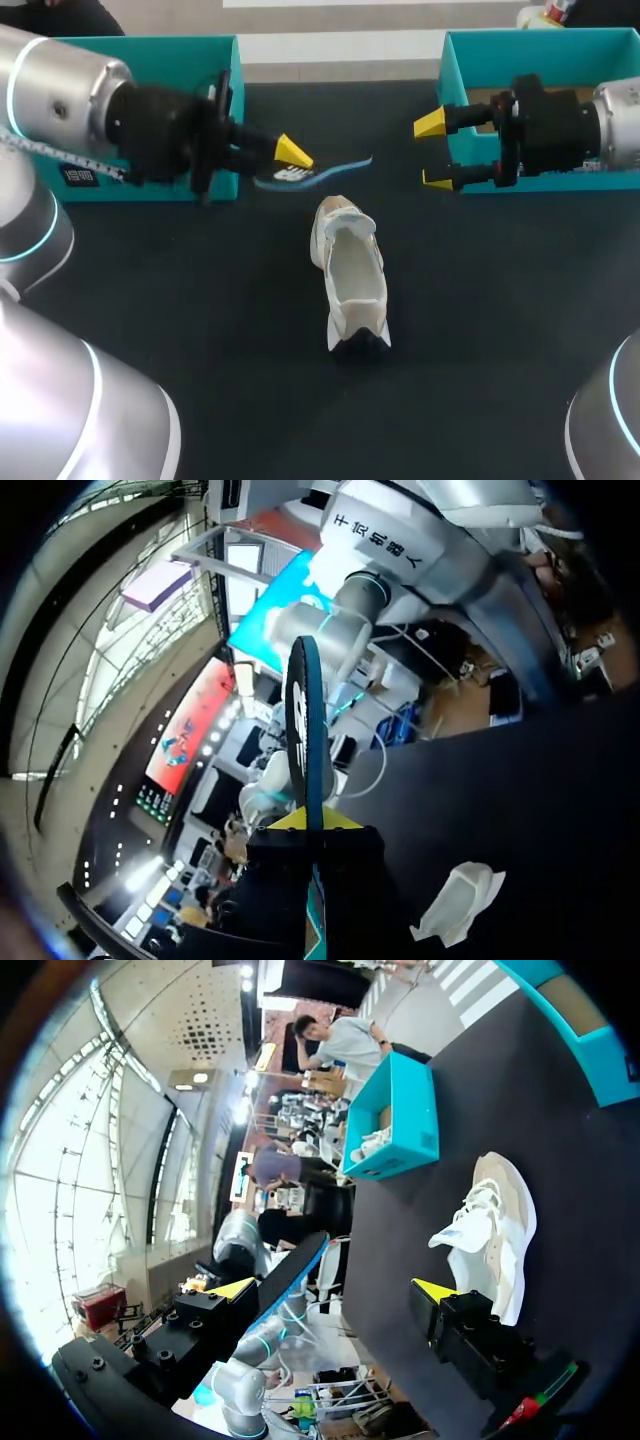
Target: Take the shoe out of the shoebox, open the shoe tongue, remove and reinsert the insole, then place the shoe into the shoebox
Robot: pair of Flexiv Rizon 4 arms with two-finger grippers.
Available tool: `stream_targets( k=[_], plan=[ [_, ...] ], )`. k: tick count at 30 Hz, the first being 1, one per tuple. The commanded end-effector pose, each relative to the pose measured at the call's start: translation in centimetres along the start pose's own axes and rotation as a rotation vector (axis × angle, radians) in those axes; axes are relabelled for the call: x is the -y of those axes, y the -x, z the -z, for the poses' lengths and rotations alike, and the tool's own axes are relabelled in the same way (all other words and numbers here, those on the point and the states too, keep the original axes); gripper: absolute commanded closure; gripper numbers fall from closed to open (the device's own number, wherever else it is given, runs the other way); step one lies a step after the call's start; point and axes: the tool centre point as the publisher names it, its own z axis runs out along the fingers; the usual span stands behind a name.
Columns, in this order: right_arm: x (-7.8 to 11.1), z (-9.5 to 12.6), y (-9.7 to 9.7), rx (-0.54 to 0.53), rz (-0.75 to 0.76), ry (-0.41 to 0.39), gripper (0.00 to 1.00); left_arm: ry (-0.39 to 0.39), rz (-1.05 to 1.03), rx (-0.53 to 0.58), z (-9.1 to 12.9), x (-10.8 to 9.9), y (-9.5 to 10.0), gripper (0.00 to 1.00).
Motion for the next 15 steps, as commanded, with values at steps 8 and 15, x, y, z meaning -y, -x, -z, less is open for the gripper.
stream_targets(
  k=[8,15],
  plan=[
    [-0.1,-0.2,0.1,0.000,0.000,0.001,0.00,0.204,-0.827,0.132,-0.9,-1.0,-2.5,1.00],
    [-0.1,-0.2,0.1,0.000,0.000,0.001,0.00,0.204,-0.827,0.132,-0.9,-1.0,-2.5,1.00]
  ],
)
